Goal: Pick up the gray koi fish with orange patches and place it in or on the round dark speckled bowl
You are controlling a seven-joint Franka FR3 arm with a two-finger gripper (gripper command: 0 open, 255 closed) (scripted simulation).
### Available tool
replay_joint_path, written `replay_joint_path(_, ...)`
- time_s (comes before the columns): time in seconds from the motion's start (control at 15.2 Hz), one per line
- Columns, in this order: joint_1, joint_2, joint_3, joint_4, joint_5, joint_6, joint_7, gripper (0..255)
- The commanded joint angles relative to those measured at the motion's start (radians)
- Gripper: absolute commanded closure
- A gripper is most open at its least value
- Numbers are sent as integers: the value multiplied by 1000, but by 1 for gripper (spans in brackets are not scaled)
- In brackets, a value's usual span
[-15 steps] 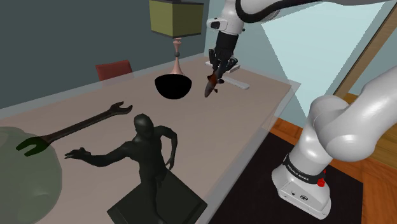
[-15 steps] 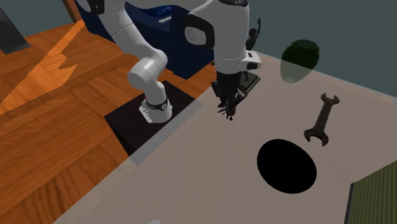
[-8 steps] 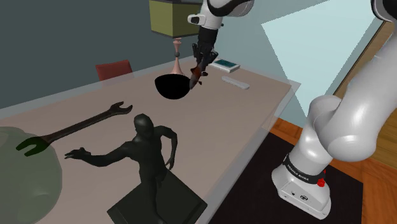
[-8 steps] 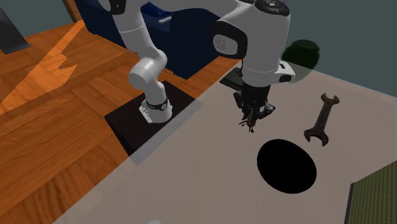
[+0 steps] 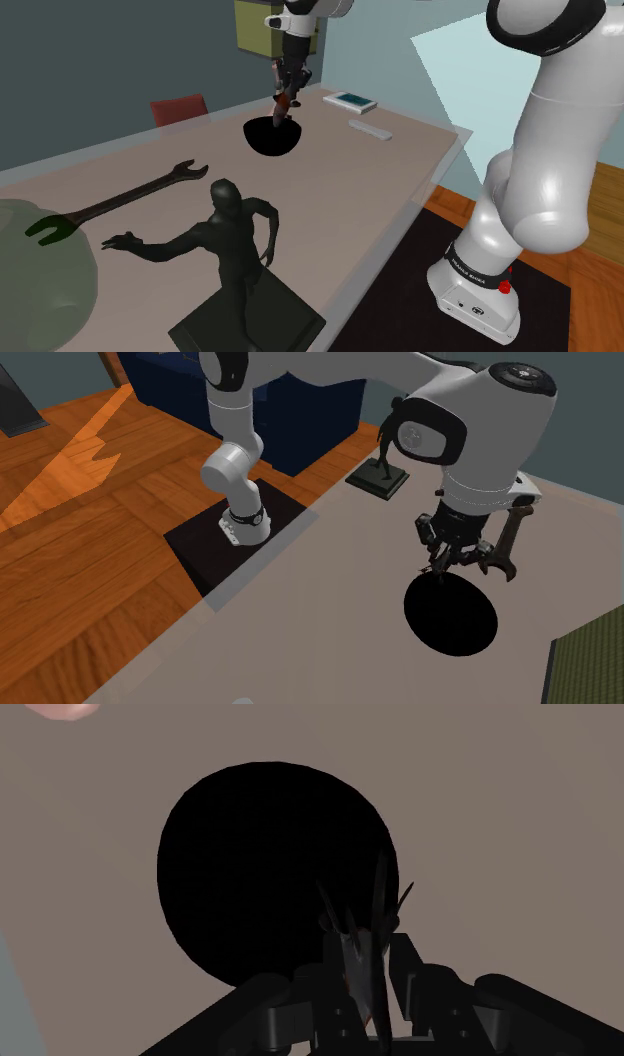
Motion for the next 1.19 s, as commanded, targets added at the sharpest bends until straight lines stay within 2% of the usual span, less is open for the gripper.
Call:
replay_joint_path(0.0, -21, 86, -2, 116, 34, -37, -21, 255)
replay_joint_path(0.2, -71, 252, 4, 355, 89, -121, -38, 255)
replay_joint_path(1.12, -58, 259, 14, 176, 99, 63, -57, 255)
